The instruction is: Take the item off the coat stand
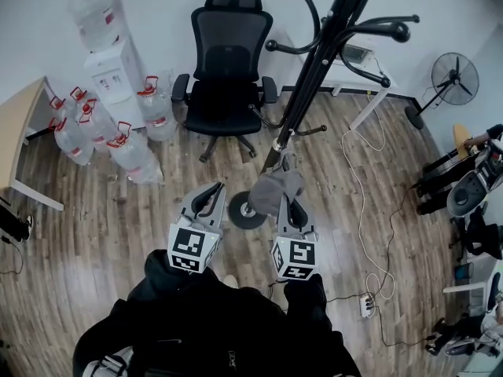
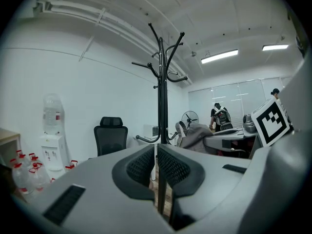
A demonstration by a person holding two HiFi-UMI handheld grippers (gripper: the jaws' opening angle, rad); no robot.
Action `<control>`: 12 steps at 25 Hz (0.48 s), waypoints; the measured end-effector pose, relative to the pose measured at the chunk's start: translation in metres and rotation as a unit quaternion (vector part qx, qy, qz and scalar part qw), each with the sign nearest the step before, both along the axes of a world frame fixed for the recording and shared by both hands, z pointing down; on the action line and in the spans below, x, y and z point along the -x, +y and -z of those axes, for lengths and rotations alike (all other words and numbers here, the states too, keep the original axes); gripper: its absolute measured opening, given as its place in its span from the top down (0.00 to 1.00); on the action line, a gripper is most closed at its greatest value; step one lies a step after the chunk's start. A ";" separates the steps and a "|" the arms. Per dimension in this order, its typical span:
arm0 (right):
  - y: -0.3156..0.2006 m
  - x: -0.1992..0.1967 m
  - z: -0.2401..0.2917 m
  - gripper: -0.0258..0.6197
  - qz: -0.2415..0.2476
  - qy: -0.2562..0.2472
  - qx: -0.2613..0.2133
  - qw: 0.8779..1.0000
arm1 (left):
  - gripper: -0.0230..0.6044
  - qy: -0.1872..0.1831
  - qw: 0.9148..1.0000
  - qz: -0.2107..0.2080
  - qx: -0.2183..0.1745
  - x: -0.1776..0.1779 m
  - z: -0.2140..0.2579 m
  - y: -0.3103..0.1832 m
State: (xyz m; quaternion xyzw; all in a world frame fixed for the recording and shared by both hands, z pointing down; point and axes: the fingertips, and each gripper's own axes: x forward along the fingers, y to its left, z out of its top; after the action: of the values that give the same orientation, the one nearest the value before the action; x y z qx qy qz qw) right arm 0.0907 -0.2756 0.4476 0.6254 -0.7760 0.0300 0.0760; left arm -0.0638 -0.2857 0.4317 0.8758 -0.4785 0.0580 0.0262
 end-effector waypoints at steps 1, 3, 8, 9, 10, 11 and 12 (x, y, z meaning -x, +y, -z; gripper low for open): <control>0.004 -0.001 0.001 0.92 -0.001 0.000 -0.001 1.000 | 0.90 0.000 1.000 0.000 -0.001 -0.001 0.001 0.003; 0.011 -0.005 0.004 0.92 -0.002 -0.001 -0.004 1.000 | 0.90 0.000 1.000 0.000 -0.003 -0.003 0.003 0.010; 0.028 -0.013 0.007 0.91 -0.004 -0.001 -0.006 1.000 | 0.90 -0.001 1.000 0.001 -0.006 -0.008 0.008 0.026; 0.032 -0.014 0.007 0.91 -0.004 -0.002 -0.006 1.000 | 0.90 -0.002 1.000 0.001 -0.006 -0.008 0.007 0.029; 0.035 -0.015 0.006 0.91 -0.004 -0.002 -0.006 1.000 | 0.90 -0.002 1.000 0.002 -0.006 -0.009 0.007 0.032; 0.039 -0.017 0.005 0.91 -0.004 -0.002 -0.006 1.000 | 0.90 -0.002 1.000 0.002 -0.005 -0.010 0.007 0.036; 0.043 -0.018 0.005 0.92 -0.004 -0.003 -0.006 1.000 | 0.90 -0.002 1.000 0.002 -0.006 -0.012 0.006 0.040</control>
State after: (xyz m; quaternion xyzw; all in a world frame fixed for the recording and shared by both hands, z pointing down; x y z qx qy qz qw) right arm 0.1088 -0.2331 0.4425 0.6287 -0.7739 0.0275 0.0703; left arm -0.0519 -0.2460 0.4252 0.8746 -0.4810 0.0572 0.0204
